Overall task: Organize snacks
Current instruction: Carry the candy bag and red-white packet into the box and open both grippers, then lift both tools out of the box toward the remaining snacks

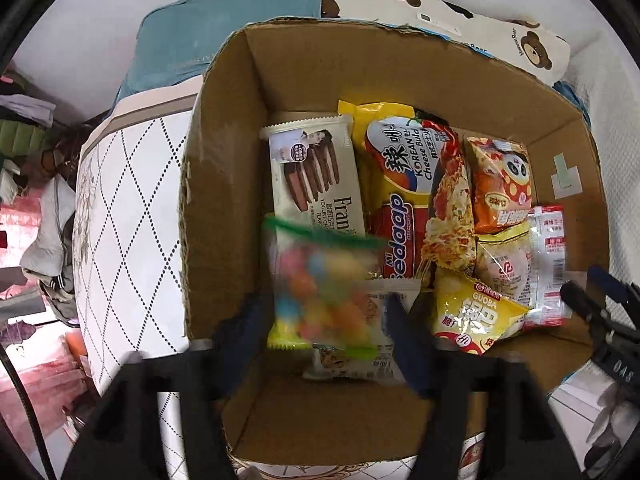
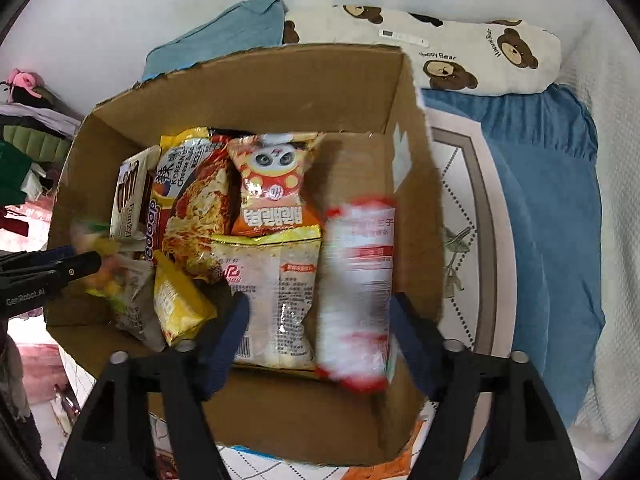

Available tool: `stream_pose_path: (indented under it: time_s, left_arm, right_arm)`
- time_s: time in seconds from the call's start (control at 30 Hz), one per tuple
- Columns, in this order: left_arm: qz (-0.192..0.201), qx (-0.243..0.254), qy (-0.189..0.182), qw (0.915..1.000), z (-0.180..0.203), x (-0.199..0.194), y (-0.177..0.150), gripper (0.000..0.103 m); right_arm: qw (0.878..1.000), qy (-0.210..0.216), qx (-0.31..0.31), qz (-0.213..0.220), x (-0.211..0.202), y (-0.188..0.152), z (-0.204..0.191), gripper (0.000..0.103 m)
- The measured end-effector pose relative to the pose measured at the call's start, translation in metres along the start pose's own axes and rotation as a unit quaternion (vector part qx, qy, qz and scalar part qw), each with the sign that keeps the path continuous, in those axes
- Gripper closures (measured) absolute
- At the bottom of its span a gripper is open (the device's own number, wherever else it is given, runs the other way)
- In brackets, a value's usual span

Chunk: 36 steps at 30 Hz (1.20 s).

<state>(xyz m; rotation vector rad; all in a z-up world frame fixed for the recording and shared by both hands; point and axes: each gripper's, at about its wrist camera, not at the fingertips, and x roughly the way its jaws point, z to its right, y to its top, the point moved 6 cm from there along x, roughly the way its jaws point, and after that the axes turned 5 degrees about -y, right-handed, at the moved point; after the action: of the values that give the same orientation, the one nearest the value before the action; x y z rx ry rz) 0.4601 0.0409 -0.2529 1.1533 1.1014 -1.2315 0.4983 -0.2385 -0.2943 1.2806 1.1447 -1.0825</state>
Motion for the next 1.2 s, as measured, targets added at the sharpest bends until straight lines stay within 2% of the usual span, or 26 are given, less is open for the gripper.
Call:
stream_pose_path:
  time_s: [0.03, 0.07, 0.47, 0.7, 0.97, 1.2]
  left_arm:
    - [0.004, -0.002, -0.002, 1.0, 0.0, -0.002, 0.0, 0.015]
    - [0.007, -0.004, -0.003, 1.0, -0.001, -0.004, 0.0, 0.015]
    - [0.007, -0.01, -0.014, 0.9998, 0.006, -0.005, -0.011, 0.015]
    - [0.028, -0.014, -0.025, 0.9992, 0.013, -0.011, -0.018, 0.015]
    - [0.079, -0.012, -0.028, 0.9964, 0.02, -0.033, -0.035, 0.015]
    - [0.14, -0.008, -0.022, 0.9899, 0.024, -0.067, -0.055, 0.015]
  right_arm:
    - [1.0, 0.003, -0.001, -0.001, 0.001, 0.0, -0.003, 0.012]
    - [1.0, -0.006, -0.003, -0.001, 0.001, -0.001, -0.006, 0.003]
    - [1.0, -0.021, 0.014, 0.002, 0.002, -0.002, -0.01, 0.003]
    - [1.0, -0.017, 0.019, 0.009, -0.003, -0.006, -0.011, 0.003]
    - [0.999, -0.011, 0.025, 0.039, -0.022, -0.016, -0.014, 0.003]
    - [0.996, -0.018, 0.012, 0.084, -0.053, -0.029, -0.021, 0.003]
